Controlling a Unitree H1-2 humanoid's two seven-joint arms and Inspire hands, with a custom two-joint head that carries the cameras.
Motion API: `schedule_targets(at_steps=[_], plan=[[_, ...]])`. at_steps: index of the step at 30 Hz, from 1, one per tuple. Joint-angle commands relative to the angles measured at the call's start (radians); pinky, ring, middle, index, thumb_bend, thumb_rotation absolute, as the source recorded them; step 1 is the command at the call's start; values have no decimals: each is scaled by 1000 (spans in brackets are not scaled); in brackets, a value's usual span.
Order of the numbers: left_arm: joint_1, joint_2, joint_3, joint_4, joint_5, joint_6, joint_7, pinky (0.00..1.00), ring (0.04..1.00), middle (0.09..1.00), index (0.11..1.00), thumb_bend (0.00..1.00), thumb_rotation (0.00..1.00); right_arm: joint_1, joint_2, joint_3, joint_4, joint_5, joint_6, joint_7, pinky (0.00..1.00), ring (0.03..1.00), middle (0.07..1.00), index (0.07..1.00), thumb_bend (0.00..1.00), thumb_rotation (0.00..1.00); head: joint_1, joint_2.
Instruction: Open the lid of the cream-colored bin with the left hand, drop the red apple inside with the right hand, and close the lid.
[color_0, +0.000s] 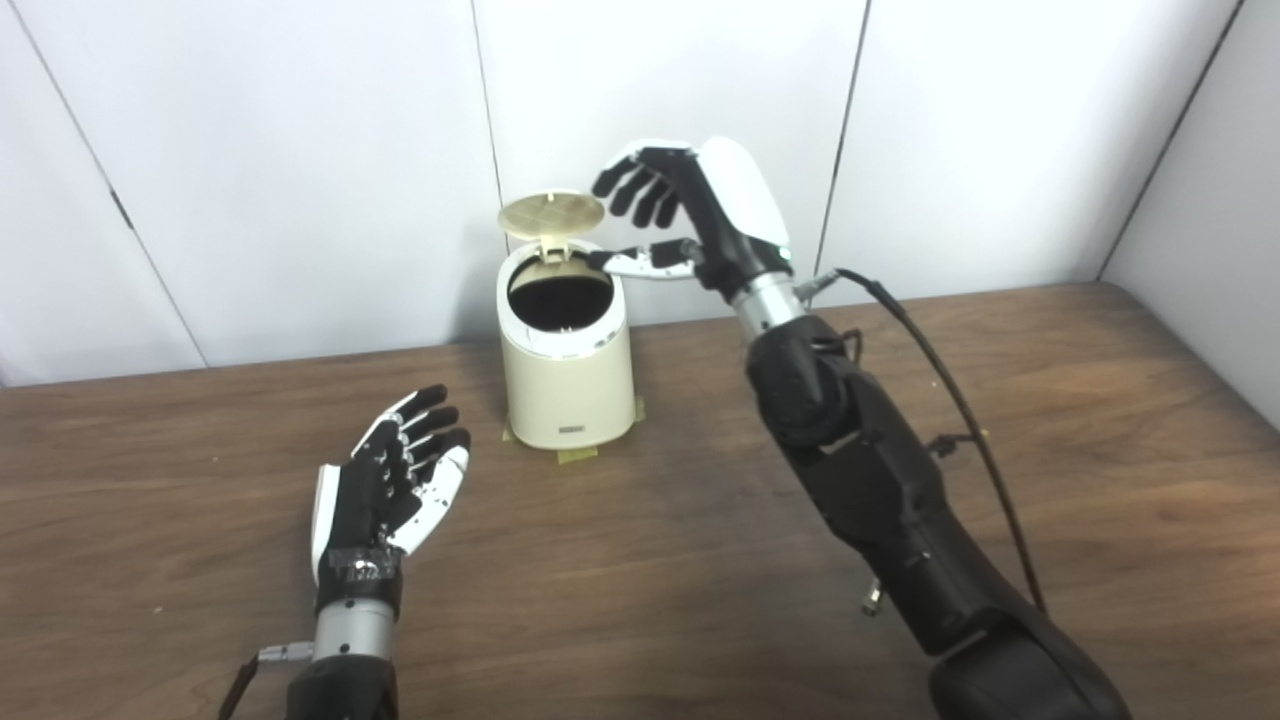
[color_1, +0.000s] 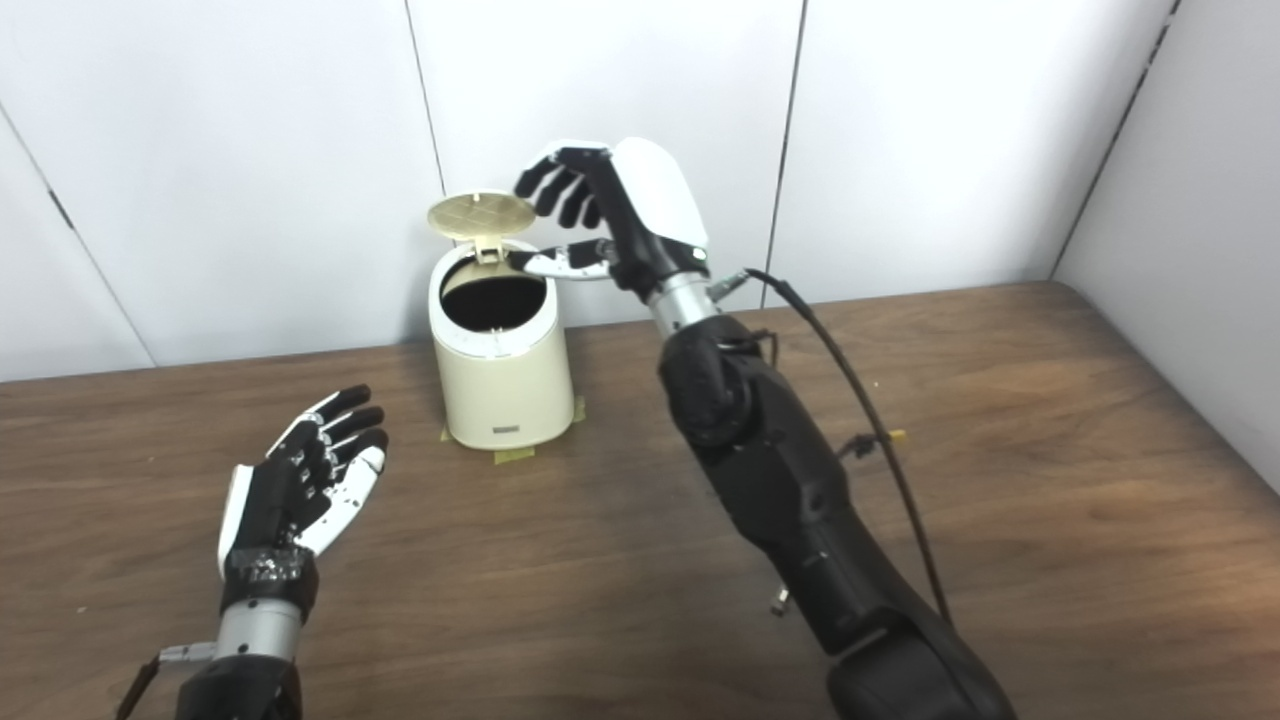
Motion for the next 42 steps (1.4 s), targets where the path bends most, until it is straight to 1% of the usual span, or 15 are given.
schedule_targets(at_steps=[1, 6, 8, 12, 13, 15, 17, 20, 22, 25, 27, 28, 31, 36, 42], plan=[[-38, 10, 7, -11, -11, -47, -6, 698, 735, 765, 803, 391, 290, -22, -13, -14, -60, 6, -2, 11, 341, 417, 483, 530, 499, 0, -5, -1], [-49, 39, 30, 7, -39, -55, -18, 696, 740, 764, 798, 373, 307, 70, -13, -41, -166, 27, 106, 78, 328, 426, 497, 557, 495, 0, -28, -6], [-53, 47, 38, 12, -52, -54, -25, 710, 747, 767, 789, 363, 302, 107, -13, -56, -205, 46, 134, 99, 366, 415, 494, 548, 507, 0, -29, -6], [-81, 81, 37, 20, -38, -37, -40, 709, 754, 770, 787, 353, 302, 199, 6, -124, -293, 153, 199, 141, 421, 434, 508, 517, 513, 0, -19, -11], [-98, 94, 35, 19, -33, -20, -47, 715, 756, 775, 793, 354, 323, 220, 10, -142, -314, 183, 222, 153, 452, 503, 497, 513, 515, 3, -17, -12], [-121, 114, 34, 20, -26, 1, -59, 744, 762, 783, 799, 359, 347, 247, 18, -164, -341, 219, 258, 170, 497, 570, 491, 506, 516, 7, -18, -15], [-155, 136, 31, 27, -15, 22, -69, 780, 772, 790, 804, 364, 354, 274, 24, -180, -367, 254, 290, 187, 522, 603, 610, 500, 502, 118, -21, -17], [-218, 161, 36, 61, -19, 17, -77, 768, 775, 802, 814, 369, 307, 318, 13, -178, -405, 306, 315, 234, 572, 659, 697, 499, 498, 162, -18, -18], [-260, 177, 43, 88, -32, 7, -84, 749, 780, 816, 827, 388, 305, 349, -8, -166, -435, 343, 323, 285, 640, 734, 770, 720, 526, 477, -11, -16], [-319, 210, 42, 130, -36, 1, -103, 757, 796, 849, 864, 392, 345, 394, 6, -189, -474, 461, 340, 339, 774, 850, 858, 817, 459, 615, -1, -15], [-353, 234, 37, 151, -31, -1, -119, 782, 825, 881, 893, 381, 384, 418, 28, -206, -481, 531, 336, 350, 871, 905, 898, 861, 410, 668, 4, -16], [-367, 243, 35, 158, -28, 1, -124, 801, 853, 903, 912, 382, 414, 426, 39, -210, -483, 551, 333, 347, 909, 919, 913, 884, 404, 730, 5, -17], [-419, 270, 21, 192, 2, -6, -125, 814, 887, 922, 929, 395, 435, 451, 85, -233, -477, 588, 309, 312, 899, 909, 916, 889, 472, 817, 14, -19], [-503, 298, -6, 250, 40, -5, -134, 807, 899, 922, 926, 401, 481, 469, 129, -264, -459, 631, 294, 283, 908, 928, 932, 887, 561, 871, 26, -25], [-597, 332, -57, 323, 66, -28, -180, 852, 935, 935, 937, 402, 651, 497, 142, -251, -471, 637, 307, 273, 910, 922, 921, 884, 523, 929, 38, -31]])
